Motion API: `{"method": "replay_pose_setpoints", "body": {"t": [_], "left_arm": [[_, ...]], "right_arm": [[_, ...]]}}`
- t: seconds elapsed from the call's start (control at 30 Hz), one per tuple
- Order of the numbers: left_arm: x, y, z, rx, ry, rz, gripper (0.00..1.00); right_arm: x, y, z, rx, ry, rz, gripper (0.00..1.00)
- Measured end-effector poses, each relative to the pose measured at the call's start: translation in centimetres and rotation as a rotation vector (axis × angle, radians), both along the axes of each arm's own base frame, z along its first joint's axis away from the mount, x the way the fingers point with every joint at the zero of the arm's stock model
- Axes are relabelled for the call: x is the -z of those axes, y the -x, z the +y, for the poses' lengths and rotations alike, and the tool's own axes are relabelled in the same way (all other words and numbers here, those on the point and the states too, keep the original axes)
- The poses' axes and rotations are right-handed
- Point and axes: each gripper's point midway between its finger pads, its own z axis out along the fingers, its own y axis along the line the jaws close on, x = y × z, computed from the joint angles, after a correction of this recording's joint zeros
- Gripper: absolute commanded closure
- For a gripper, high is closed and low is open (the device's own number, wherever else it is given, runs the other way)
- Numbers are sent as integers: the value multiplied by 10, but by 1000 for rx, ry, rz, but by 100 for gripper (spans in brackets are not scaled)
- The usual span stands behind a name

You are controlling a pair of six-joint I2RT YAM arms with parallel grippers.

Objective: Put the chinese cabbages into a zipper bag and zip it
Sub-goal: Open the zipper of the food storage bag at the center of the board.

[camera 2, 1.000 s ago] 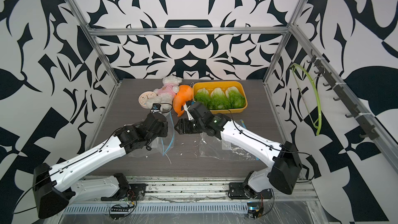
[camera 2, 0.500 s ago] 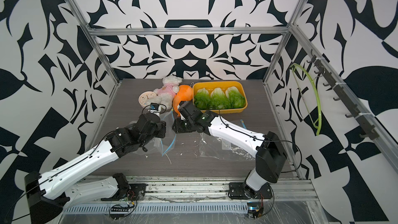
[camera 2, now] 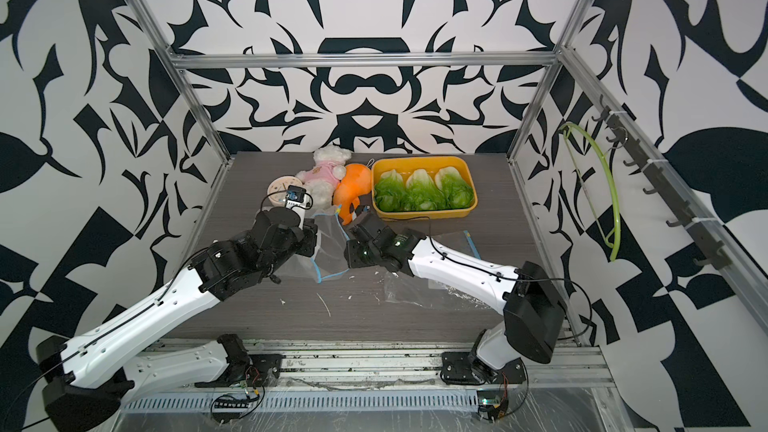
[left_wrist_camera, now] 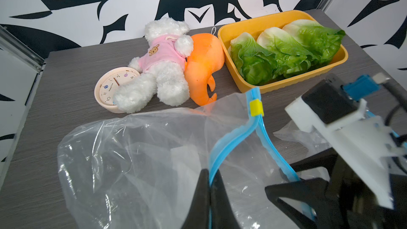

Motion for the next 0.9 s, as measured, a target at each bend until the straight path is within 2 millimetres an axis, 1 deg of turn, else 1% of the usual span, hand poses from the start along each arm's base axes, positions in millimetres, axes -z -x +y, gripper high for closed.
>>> {"method": "replay_pose_setpoints", "body": {"t": [0.07, 0.2, 0.33, 0.43, 0.57, 0.67, 0.73, 0.83, 0.9], "left_arm": [[5, 0, -3, 11, -8, 12, 100], [18, 2, -6, 29, -18, 38, 100], [29, 3, -7, 37, -26, 54, 100], [33, 4, -8, 40, -26, 63, 100], [33, 3, -9, 37, -13, 61, 100], [33, 3, -10, 34, -5, 60, 100], [33, 2, -11, 31, 2, 61, 100], [35, 1, -12, 22, 11, 70, 100], [37, 1, -12, 17, 12, 77, 100]], "right_arm": [[-8, -1, 2, -12, -3, -13, 45], [-26, -6, 7, -24, -5, -40, 44], [-37, -8, 10, -37, -11, -61, 50], [-38, -8, 9, -44, -2, -62, 57], [-35, -6, 10, -53, 0, -49, 57], [-27, -4, 16, -67, -4, -19, 58], [-20, -3, 20, -72, -4, 3, 63], [-11, -3, 24, -74, -6, 27, 78], [-8, -2, 24, -70, -13, 36, 85]]}}
